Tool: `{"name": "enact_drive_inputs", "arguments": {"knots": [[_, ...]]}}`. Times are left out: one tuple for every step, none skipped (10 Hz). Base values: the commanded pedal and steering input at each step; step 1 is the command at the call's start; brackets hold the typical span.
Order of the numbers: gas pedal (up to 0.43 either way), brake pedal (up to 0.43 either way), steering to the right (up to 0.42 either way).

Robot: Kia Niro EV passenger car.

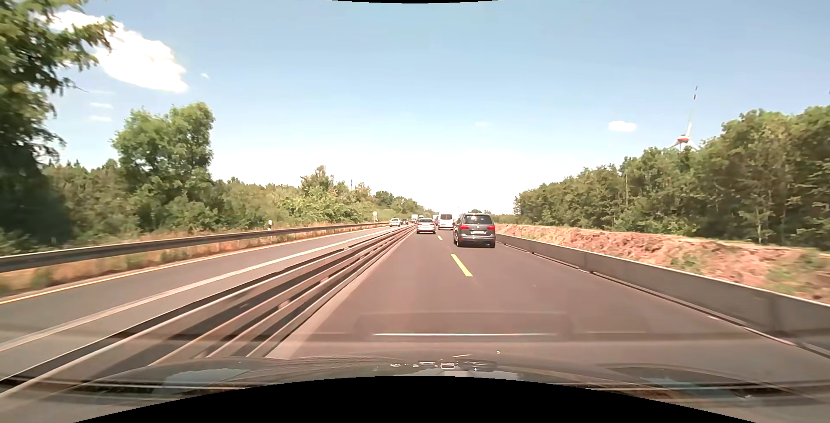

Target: Follow the waypoints while adhering to traffic rules and regulations

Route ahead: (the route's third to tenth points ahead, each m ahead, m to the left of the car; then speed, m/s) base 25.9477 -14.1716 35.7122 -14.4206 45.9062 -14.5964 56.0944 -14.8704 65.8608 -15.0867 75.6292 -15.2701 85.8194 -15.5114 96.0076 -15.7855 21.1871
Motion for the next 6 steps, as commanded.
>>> {"name": "enact_drive_inputs", "arguments": {"knots": [[0.098, 0.0, 0.002], [0.098, 0.0, 0.001], [0.11, 0.0, 0.001], [0.118, 0.0, 0.002], [0.118, 0.0, 0.003], [0.118, 0.0, 0.004]]}}
